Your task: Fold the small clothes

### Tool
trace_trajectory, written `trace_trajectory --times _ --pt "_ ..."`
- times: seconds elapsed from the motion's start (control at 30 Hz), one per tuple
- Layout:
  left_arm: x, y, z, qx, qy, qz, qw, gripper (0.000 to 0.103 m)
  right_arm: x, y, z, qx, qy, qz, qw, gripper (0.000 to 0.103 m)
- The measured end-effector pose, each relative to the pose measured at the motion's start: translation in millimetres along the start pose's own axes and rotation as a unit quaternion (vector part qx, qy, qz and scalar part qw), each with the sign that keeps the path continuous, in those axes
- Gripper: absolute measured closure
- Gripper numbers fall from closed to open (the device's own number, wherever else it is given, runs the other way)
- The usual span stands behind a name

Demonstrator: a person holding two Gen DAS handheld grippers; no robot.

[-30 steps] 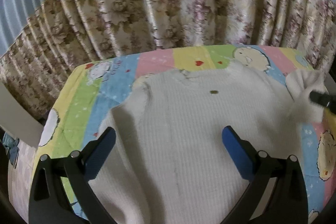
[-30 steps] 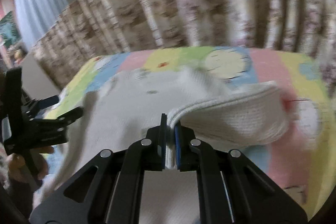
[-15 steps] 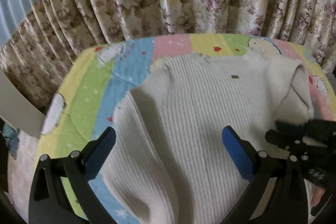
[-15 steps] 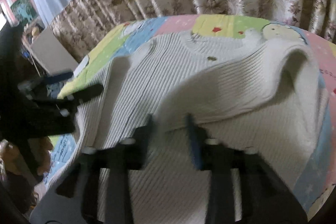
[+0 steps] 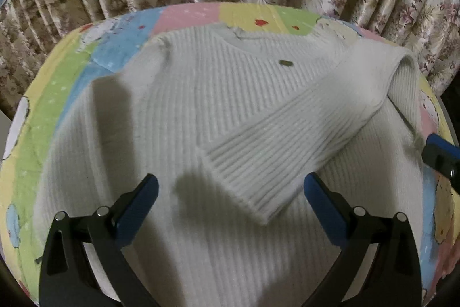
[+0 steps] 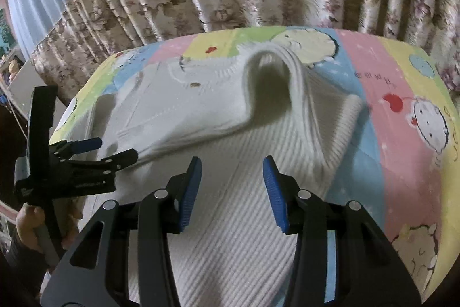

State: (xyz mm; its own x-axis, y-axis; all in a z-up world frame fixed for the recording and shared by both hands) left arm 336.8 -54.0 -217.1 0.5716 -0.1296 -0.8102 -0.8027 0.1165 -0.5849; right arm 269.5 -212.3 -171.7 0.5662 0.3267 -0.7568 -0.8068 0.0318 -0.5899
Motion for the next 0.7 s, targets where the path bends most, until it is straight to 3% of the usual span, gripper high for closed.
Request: trace_trajectory --times 0.07,0.13,0.27,0.37,0.43,0.5,0.63,0.7 --pt "6 -1 -6 0.000 0.002 0.004 1.0000 0.002 -1 3 -6 0.006 0.001 0.000 1.000 0.057" --pt "11 -1 -11 -0.002 0.007 0.007 1.0000 0.016 -1 4 -10 0.011 0.002 -0.001 1.000 0.057" --pt "12 -1 -18 0.005 0.002 0.001 1.0000 0.027 0 5 -16 0.017 0.004 -0.002 1.000 0.057" --pt "9 -1 -25 0.010 0.016 -0.002 0.9998 0.055 3 4 -22 0.016 0.008 -0.004 1.000 0.057" --pt "9 -4 -30 0.014 0.032 -0.001 0.9994 0.078 4 1 -31 0.017 0.020 -0.007 1.000 0.057" --pt "11 -9 -31 0.011 0.041 0.000 0.9991 0.086 4 -3 -41 0.021 0.034 -0.014 0.999 0.057" --pt "14 -23 -15 -0.017 0.055 -0.003 0.9983 0.088 19 -14 -60 0.017 0.055 -0.009 0.998 0.058" --pt "17 -29 -6 -0.023 0.048 -0.008 0.9986 0.088 27 -19 -62 0.001 0.064 -0.010 0.998 0.073"
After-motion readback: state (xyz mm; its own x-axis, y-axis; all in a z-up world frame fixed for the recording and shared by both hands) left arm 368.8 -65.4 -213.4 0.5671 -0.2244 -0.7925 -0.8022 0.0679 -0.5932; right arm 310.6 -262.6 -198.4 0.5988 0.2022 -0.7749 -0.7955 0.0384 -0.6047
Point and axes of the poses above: each gripper's, at about its wrist camera, not at the fingertips, and x roughly the way its jaws point, z to its left, y to its underside, the point moved 4 cm from there along x, roughly the way its jaws point, and after that the axes turned 6 degrees about -z, right-handed, at the moved point
